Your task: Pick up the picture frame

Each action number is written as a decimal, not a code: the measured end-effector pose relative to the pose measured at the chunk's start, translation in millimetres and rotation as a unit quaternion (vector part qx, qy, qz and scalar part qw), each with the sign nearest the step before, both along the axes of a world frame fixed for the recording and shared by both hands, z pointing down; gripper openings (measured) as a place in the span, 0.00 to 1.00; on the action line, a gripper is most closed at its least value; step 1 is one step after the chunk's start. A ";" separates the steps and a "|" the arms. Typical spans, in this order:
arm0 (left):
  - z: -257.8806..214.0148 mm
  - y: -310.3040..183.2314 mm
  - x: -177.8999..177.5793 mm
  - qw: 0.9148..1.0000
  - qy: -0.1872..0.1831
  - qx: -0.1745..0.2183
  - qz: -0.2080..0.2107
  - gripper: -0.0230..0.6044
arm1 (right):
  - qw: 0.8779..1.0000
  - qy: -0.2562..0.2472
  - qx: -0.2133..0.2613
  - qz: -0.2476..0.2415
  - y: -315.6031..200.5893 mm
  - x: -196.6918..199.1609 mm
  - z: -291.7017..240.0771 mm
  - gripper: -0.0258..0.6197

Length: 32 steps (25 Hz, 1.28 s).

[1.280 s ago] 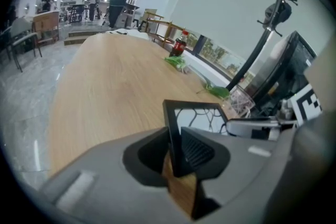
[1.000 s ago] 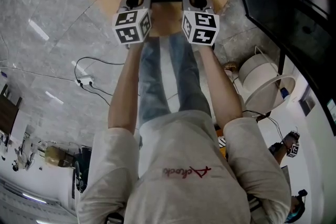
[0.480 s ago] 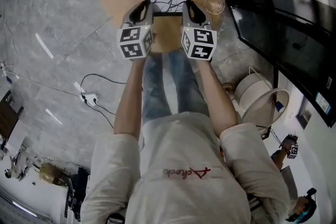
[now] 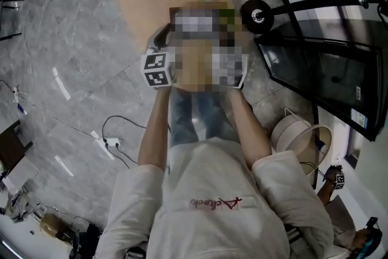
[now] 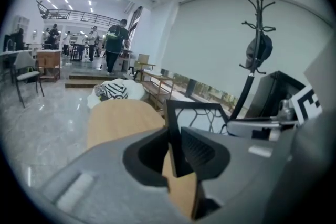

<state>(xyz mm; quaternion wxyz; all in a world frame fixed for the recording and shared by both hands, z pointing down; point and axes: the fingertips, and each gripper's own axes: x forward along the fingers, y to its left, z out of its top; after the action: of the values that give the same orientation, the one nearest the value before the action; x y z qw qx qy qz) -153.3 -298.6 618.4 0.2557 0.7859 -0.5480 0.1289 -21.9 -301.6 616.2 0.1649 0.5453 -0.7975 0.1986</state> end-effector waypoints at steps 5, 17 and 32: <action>-68.0 -11.1 1.7 0.999 -0.003 0.048 -0.005 0.16 | 0.999 -0.007 0.040 -0.002 -12.1 1.5 -63.2 0.16; -234.5 -28.4 -0.9 0.988 -0.022 0.153 -0.016 0.15 | 0.990 -0.028 0.140 -0.009 -32.6 -0.7 -224.5 0.16; -371.6 -6.7 3.4 0.966 -0.033 0.255 -0.032 0.15 | 0.968 -0.044 0.245 -0.031 -17.8 1.9 -361.0 0.16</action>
<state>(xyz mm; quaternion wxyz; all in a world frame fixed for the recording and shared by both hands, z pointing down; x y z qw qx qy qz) -149.9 -305.3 246.8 0.0327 0.8028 -0.5954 0.0022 -20.1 -319.3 255.2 -0.0023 0.5347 -0.8449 0.0159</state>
